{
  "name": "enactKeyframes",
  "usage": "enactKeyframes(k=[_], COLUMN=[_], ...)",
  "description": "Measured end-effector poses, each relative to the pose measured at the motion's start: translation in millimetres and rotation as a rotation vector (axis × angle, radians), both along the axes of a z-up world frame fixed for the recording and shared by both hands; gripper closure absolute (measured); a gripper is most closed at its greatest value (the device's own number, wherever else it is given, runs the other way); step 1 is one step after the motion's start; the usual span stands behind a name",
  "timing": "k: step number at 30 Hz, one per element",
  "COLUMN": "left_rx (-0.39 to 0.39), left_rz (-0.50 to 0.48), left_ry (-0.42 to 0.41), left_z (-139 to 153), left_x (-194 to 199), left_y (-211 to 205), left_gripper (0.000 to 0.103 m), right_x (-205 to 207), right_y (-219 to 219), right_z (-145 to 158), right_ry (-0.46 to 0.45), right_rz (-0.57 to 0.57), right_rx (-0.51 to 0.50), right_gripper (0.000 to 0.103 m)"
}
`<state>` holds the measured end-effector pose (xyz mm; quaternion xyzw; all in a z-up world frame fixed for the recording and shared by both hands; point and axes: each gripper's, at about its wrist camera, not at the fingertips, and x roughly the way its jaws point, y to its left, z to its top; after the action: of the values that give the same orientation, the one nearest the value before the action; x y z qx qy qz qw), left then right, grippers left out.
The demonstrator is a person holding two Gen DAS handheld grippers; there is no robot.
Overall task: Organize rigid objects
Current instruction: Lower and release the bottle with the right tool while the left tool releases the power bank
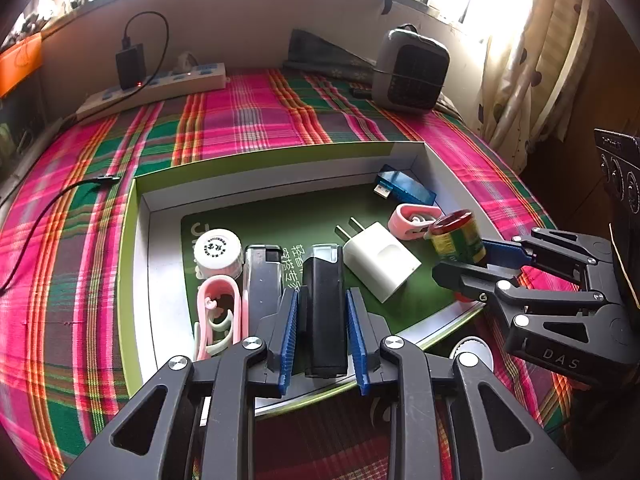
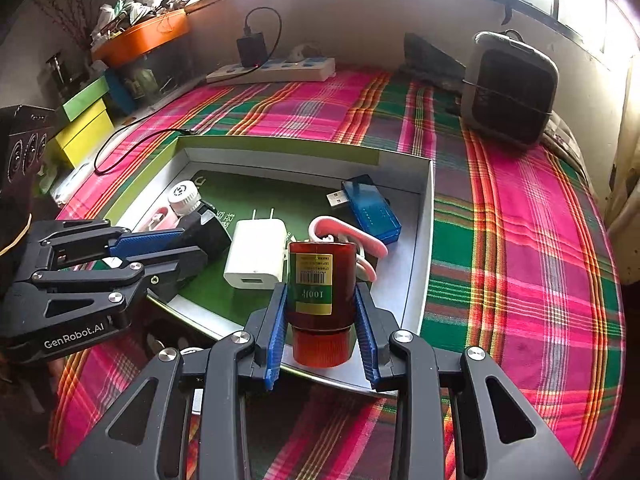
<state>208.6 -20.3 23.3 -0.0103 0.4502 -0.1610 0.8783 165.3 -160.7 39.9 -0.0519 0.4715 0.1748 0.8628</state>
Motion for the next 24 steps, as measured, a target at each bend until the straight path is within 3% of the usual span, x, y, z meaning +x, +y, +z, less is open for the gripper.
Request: enactKeyframes(k=[5, 24], left_rx=[0.006, 0.01], left_rz=[0.001, 0.029], left_ry=[-0.01, -0.065], left_z=[2, 16], left_x=[-4, -25], left_y=[-1, 3], left_gripper=[0.069, 0.059], right_x=[-1, -14], right_y=[-2, -4], right_z=[0, 9], right_ry=[-0.001, -0.025], right_rz=[-0.01, -0.036], right_rx=[0.008, 0.04], right_gripper=[0.07, 0.064])
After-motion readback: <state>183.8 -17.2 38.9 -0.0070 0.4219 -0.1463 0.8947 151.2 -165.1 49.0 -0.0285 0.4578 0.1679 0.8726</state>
